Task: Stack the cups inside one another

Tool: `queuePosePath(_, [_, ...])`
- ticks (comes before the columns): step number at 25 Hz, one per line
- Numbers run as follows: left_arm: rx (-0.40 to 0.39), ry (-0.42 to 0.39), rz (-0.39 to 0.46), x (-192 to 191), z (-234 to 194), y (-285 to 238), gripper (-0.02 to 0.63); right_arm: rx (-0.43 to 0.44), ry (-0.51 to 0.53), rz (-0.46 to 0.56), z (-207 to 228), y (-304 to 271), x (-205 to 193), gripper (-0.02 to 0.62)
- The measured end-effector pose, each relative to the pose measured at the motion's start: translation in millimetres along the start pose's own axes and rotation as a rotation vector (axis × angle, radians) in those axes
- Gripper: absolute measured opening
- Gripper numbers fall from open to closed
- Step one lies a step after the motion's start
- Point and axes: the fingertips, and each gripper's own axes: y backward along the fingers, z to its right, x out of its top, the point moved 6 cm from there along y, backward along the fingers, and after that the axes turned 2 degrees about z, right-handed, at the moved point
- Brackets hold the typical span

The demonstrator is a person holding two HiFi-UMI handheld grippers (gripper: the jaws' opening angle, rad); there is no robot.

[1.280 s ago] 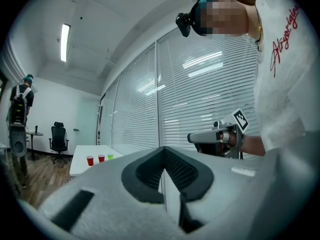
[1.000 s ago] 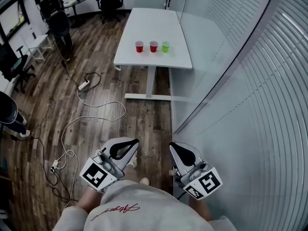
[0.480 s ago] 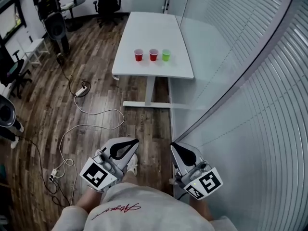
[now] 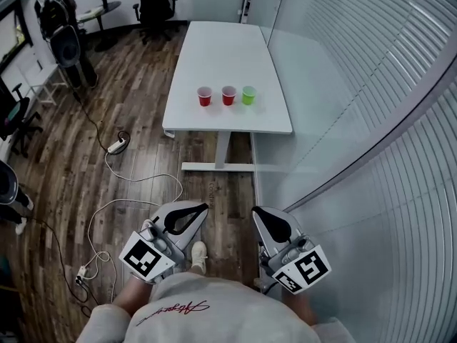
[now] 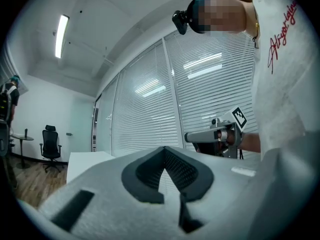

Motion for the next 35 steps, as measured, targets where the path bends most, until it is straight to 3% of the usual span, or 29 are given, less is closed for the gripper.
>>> queuePosePath(18, [-0.027, 0.014, 0.0, -31, -143, -40, -0.005, -0.043, 0.002, 0.015, 71, -123, -9, -0.002])
queuePosePath(28, [-0.052, 0.045, 0.01, -35, -165, -48, -0.005, -0.088, -0.009, 0.017, 82, -135, -12, -0.002])
queuePosePath(35, [-0.041, 0.044, 0.011, -36, -173, -47, -0.005, -0.059, 0.001, 0.006, 83, -149, -16, -0.002])
